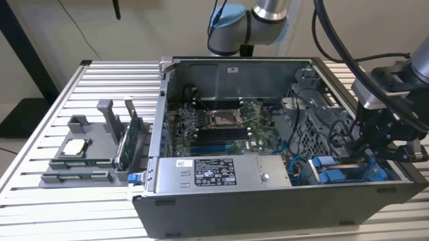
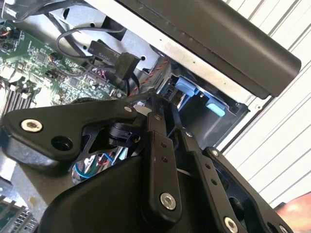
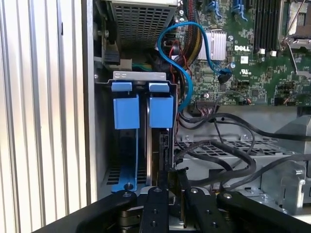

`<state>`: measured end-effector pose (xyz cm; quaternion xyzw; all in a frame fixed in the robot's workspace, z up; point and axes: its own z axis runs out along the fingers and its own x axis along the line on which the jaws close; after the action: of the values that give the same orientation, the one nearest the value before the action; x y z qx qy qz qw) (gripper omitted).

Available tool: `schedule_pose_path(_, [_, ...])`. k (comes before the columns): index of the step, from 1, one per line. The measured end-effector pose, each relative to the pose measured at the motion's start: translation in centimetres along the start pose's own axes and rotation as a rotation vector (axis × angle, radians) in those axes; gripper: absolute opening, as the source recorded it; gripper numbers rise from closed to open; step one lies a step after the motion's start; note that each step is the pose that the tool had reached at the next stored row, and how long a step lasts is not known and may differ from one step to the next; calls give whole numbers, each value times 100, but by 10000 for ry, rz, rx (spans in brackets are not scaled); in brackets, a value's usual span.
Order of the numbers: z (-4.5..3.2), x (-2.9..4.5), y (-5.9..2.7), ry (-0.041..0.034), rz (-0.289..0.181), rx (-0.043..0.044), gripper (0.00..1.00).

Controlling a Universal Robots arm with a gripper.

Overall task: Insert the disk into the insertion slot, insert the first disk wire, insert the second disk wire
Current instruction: 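Insert the first disk wire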

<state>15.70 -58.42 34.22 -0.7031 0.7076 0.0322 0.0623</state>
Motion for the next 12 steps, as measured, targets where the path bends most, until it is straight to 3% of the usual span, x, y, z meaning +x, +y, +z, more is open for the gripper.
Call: schedule_pose_path(12, [53,7,7,-2,41,66,19])
